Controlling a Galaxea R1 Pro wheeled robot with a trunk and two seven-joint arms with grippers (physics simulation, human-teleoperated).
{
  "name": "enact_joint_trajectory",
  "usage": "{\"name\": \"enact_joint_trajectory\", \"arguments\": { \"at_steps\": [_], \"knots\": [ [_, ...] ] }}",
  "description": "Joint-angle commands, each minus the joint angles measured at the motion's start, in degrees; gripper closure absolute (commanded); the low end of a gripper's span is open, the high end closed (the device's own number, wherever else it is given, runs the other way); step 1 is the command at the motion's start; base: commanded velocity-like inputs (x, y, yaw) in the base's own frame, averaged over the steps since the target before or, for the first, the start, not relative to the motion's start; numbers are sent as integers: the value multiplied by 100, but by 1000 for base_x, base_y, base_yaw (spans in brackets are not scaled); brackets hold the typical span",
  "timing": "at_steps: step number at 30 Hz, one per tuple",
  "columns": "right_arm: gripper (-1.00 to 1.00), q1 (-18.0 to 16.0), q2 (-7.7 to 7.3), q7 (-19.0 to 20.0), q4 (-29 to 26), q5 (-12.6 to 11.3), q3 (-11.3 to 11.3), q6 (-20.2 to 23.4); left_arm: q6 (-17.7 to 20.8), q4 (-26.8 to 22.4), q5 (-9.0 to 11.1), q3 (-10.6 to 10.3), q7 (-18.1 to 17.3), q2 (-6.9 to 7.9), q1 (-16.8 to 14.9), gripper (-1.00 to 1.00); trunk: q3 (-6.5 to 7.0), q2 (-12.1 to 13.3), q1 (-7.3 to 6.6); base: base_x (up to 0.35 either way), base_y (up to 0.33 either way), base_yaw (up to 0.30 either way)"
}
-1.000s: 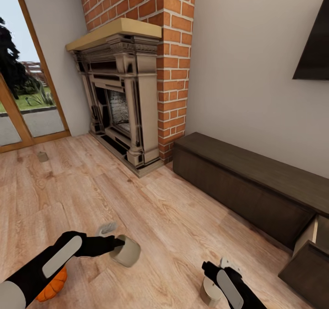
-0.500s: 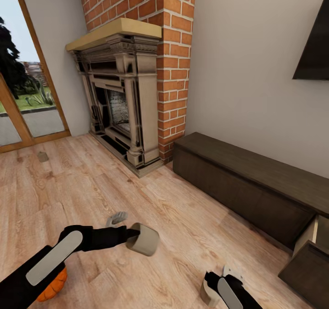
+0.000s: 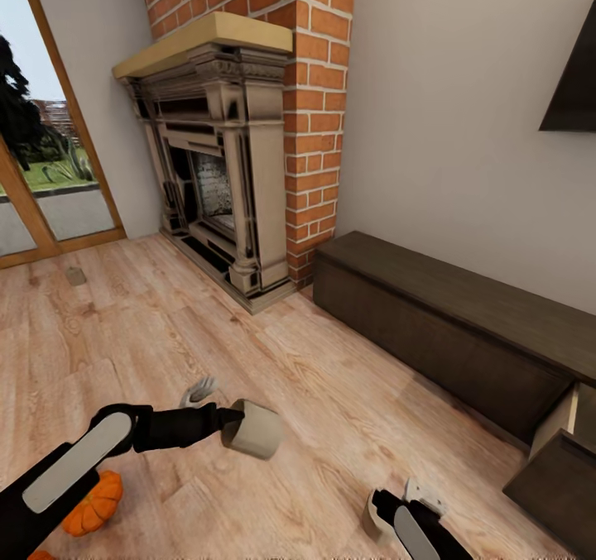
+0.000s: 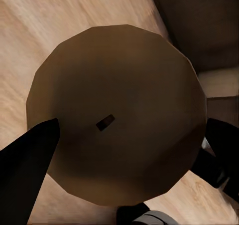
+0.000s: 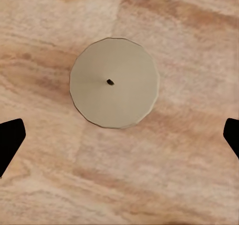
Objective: Place each of the two pumpkins and all three candles from the living room inside a cabinet in the living room (use any cabinet), then make sure every cabinet is closed, and position the cauldron so it is next to a table in the living room.
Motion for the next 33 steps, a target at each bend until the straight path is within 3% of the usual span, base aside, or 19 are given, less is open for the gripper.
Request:
{"name": "enact_joint_trajectory", "arguments": {
  "at_steps": [1, 5, 9, 16, 24, 33],
  "knots": [
    [-100, -2, -4, -43, -11, -33, 30, 12, 22, -9, 148, 3, 49, 26, -5, 100, -28, -4, 1, 0, 0, 0],
    [-100, 0, -4, -28, -11, -31, 27, -164, 148, -16, 298, 23, 50, 57, -5, 100, -117, -10, 11, 0, 0, 0],
    [-100, 3, -6, -16, -11, -34, 26, -376, 181, -13, 327, 29, 49, 63, -4, 100, -117, -10, 11, 0, 0, 0],
    [-100, 2, -4, 12, -13, -13, 38, -433, 189, -12, 340, 30, 48, 55, -4, 100, -272, -19, 29, 0, 0, 0],
    [-100, 1, 31, 23, -16, 258, 43, -467, 190, -12, 341, 28, 48, 53, -3, 100, -449, -30, 50, 0, 0, 0],
    [-100, 1, 37, 23, -16, 397, 508, -510, 190, -12, 341, 27, 47, 52, -3, 100, -649, -42, 73, 0, 0, 0]
  ]
}}
